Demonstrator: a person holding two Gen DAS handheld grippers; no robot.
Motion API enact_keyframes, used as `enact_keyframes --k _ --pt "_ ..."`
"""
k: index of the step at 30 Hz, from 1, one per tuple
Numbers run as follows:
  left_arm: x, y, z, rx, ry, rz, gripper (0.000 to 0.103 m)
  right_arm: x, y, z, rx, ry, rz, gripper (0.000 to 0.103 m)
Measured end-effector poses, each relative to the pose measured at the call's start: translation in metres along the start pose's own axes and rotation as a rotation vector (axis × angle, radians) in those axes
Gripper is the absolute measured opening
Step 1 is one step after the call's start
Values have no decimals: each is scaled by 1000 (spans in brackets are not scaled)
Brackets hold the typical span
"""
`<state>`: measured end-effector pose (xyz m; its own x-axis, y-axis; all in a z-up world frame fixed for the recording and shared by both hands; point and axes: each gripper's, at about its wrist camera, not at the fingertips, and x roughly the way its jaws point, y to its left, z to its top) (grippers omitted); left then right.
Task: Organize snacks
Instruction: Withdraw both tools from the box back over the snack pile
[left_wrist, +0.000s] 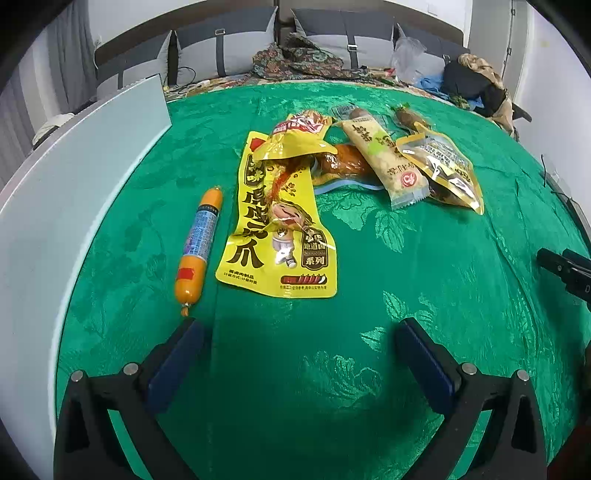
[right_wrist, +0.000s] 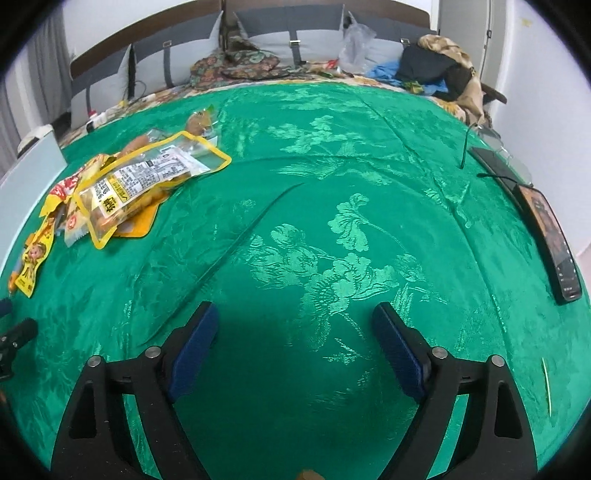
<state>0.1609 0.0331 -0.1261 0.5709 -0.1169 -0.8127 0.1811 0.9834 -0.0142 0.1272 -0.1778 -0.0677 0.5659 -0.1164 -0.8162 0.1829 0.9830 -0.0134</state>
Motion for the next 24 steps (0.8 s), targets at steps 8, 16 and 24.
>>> enact_keyframes --k 8,16,24 --pt "2 -2 1 -5 -5 4 103 1 -1 0 1 0 -4 89" --pt "2 -2 1 -6 -5 5 103 1 -1 0 0 0 -3 90" --pt "2 -2 1 -6 -5 5 103 1 -1 0 0 0 -3 90"
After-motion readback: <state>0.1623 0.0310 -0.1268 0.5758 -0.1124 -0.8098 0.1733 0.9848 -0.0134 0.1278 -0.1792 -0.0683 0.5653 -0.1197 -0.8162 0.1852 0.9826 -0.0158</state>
